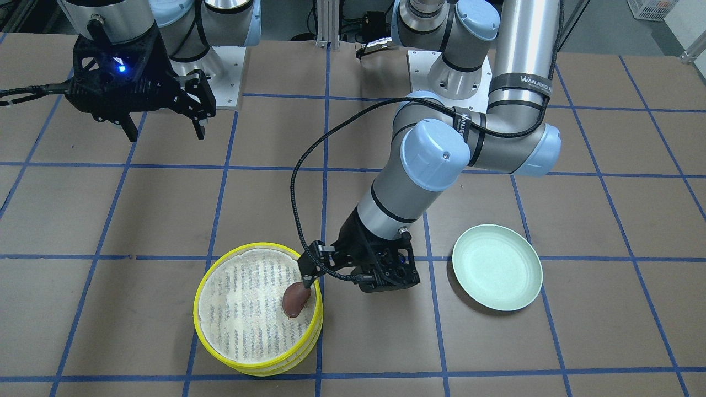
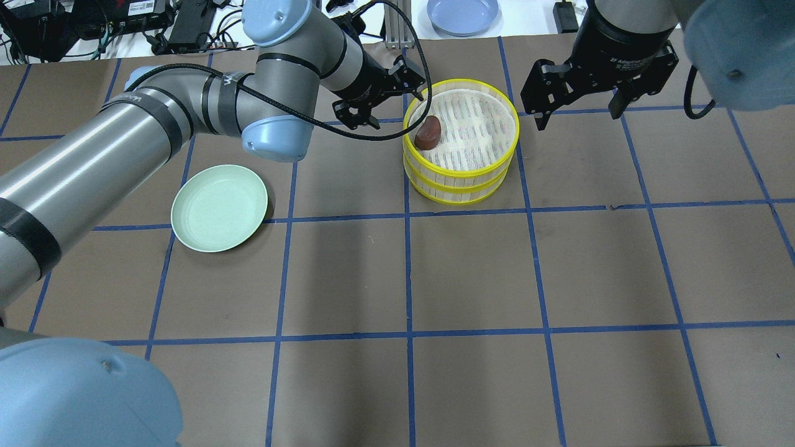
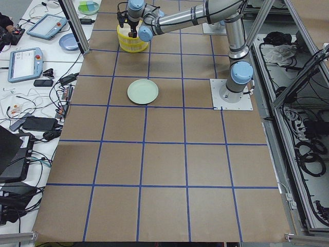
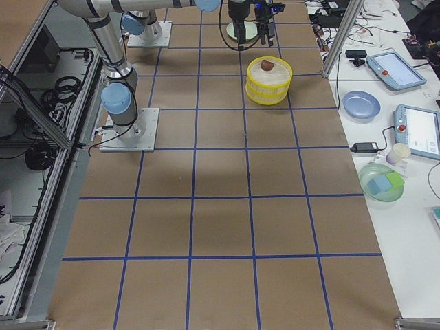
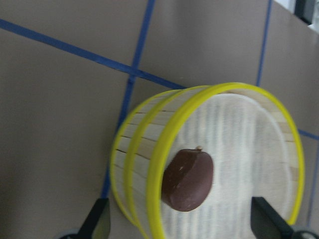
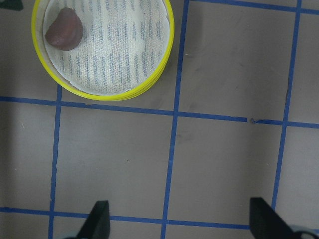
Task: Stack buns with steamer
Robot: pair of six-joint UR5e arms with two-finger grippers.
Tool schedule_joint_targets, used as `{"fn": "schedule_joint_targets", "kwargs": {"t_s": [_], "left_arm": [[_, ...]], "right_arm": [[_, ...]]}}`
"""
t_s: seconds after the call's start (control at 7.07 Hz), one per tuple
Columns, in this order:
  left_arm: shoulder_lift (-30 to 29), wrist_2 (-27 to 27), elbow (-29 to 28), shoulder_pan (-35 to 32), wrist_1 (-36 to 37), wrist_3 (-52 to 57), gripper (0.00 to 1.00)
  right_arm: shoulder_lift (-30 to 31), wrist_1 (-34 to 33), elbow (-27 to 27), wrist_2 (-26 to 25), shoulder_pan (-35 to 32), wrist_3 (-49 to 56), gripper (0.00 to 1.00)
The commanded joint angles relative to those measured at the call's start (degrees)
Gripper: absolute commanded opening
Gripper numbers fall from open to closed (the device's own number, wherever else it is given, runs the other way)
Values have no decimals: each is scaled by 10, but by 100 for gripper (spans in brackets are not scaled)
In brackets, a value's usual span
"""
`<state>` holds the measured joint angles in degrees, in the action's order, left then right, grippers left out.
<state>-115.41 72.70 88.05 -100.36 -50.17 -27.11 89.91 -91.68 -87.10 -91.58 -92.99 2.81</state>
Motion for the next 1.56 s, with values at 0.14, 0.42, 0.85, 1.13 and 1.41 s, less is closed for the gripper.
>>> {"fn": "schedule_joint_targets", "kwargs": {"t_s": [0.14, 0.42, 0.85, 1.13, 1.41], "left_arm": [[52, 61, 11, 114, -185, 79, 100], [84, 87, 11, 174, -243, 201, 100], [112, 172, 9, 175, -262, 254, 100], [128, 170, 11, 173, -265, 253, 100], [146, 169, 12, 172, -277, 247, 100]], "right_arm": [[0, -1, 0, 0, 0, 0, 100], [0, -1, 0, 0, 0, -1, 100], [0, -1, 0, 0, 0, 0, 100], [1, -1, 0, 0, 0, -1, 100], [1, -1, 0, 0, 0, -1, 100]]}}
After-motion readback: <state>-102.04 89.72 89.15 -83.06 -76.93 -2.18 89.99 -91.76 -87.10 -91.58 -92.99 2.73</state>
